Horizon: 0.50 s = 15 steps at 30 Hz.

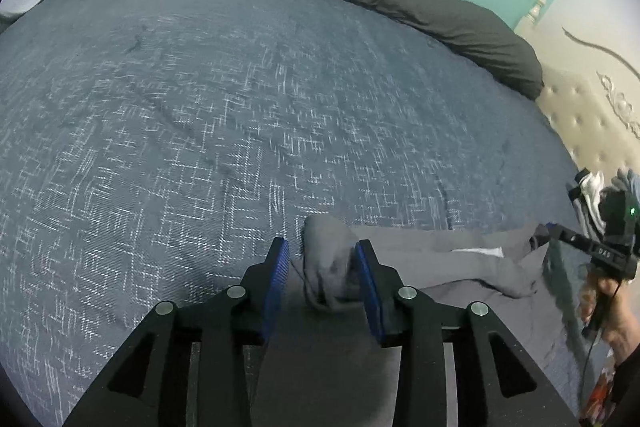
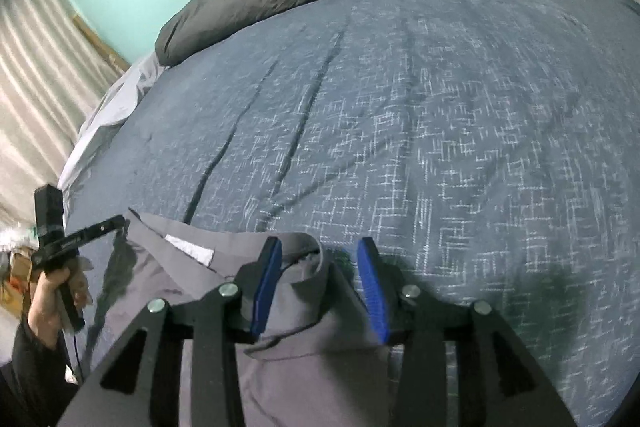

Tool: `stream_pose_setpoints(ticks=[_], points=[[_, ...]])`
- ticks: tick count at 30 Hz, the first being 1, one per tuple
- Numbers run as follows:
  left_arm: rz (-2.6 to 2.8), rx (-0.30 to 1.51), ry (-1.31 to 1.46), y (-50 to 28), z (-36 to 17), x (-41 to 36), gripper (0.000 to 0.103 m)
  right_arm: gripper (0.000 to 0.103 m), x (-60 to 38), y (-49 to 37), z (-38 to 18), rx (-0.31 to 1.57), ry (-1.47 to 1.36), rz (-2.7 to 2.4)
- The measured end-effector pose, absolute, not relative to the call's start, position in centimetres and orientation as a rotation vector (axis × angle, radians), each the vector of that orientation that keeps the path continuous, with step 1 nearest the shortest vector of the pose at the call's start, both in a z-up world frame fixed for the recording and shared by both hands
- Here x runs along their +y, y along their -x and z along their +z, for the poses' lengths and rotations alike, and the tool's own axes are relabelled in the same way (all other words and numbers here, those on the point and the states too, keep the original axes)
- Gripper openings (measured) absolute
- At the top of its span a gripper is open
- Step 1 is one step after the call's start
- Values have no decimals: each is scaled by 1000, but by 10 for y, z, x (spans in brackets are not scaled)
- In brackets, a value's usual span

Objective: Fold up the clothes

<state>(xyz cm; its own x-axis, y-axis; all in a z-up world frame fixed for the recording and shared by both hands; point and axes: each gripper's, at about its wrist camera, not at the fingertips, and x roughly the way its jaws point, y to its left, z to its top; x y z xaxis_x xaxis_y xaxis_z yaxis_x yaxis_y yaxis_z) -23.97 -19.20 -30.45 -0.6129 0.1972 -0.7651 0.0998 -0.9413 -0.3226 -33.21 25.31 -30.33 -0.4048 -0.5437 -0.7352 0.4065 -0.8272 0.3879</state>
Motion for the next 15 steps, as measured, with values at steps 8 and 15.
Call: stream_pose_setpoints(ticks=[8, 15], points=[[2714, -505, 1368, 237, -312, -193, 9, 39, 256, 322, -300, -37, -1222, -2186], [2734, -493, 1368, 235, -313, -193, 6, 39, 249, 315, -307, 165, -1244, -2189]])
